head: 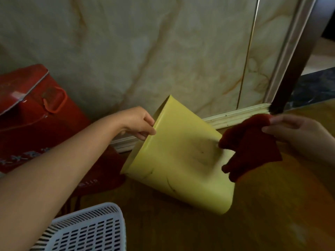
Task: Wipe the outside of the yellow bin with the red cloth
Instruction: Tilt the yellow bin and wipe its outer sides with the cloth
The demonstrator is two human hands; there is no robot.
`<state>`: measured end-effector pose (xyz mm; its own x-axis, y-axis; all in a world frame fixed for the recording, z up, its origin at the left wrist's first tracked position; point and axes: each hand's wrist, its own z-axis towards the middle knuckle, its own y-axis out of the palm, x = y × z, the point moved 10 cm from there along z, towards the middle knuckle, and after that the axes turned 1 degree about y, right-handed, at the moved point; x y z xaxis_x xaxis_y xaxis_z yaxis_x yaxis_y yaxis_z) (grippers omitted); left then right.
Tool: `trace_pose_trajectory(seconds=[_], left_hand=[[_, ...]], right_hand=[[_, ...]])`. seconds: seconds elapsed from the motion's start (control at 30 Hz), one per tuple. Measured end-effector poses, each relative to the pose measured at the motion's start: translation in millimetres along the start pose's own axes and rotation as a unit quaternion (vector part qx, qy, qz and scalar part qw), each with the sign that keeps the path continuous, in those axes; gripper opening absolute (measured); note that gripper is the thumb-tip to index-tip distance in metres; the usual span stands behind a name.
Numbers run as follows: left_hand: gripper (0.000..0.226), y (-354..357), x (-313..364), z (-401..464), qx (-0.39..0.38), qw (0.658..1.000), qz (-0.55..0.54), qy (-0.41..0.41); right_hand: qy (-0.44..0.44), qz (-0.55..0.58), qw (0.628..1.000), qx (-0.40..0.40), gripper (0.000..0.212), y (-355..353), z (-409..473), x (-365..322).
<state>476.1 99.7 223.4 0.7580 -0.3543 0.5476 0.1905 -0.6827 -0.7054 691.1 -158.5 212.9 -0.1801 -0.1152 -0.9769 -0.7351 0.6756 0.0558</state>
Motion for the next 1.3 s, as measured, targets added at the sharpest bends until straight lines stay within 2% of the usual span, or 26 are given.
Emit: trace_pose_trajectory(seconds=[0.1,0.17,0.23,0.3,0.33,0.4,0.5,0.57,0.67,0.73,0.87,1.03,1.1,1.17,1.3], left_hand=[[0.017,4,-14,-1,-0.008,0.997,-0.081,-0.014],[0.02,4,-20,0,-0.005,0.994,-0.109,-0.012],[0.022,5,-22,0,-0.011,0.993,-0.121,-0.005],[0.022,6,-25,-1,-0.014,0.992,-0.127,0.0],[0.022,5,-28,-1,-0.012,0.992,-0.127,0.001],[0.022,5,-36,-1,-0.015,0.99,-0.142,-0.007],[0.024,8,-40,0,-0.044,0.983,-0.176,-0.002],[0.025,9,-37,1,-0.053,0.984,-0.17,0.005],[0.029,14,-24,3,-0.078,0.983,-0.163,0.023],[0.036,20,-18,1,-0.116,0.98,-0.163,0.02],[0.076,35,-30,-13,-0.212,0.972,-0.102,-0.001],[0.081,23,-55,-20,-0.106,0.986,-0.126,-0.008],[0.082,23,-52,-18,-0.103,0.987,-0.124,-0.005],[0.082,23,-47,-17,-0.105,0.988,-0.11,-0.002],[0.078,24,-32,-16,-0.106,0.988,-0.11,0.004]], right_hand=[[-0.129,-0.145,0.98,0.046,0.012,23,-5,-49],[-0.233,-0.269,0.932,0.07,0.012,63,-10,-74],[-0.301,-0.33,0.894,0.041,0.019,115,-7,-70],[-0.322,-0.386,0.862,-0.061,0.027,171,-1,-36],[-0.326,-0.417,0.844,-0.085,0.032,189,3,-14],[-0.336,-0.478,0.809,-0.052,0.047,196,14,20],[-0.328,-0.507,0.797,-0.002,0.068,187,34,47],[-0.355,-0.502,0.789,-0.003,0.072,191,44,45],[-0.403,-0.513,0.757,-0.033,0.071,210,53,37],[-0.402,-0.5,0.766,-0.038,0.07,213,61,37],[-0.312,-0.442,0.841,-0.02,0.062,181,90,61],[-0.17,-0.44,0.881,0.035,0.062,127,94,116],[-0.135,-0.432,0.89,0.058,0.06,117,81,127],[-0.138,-0.439,0.885,0.065,0.055,130,60,126],[-0.238,-0.391,0.889,0.022,0.054,210,54,68]])
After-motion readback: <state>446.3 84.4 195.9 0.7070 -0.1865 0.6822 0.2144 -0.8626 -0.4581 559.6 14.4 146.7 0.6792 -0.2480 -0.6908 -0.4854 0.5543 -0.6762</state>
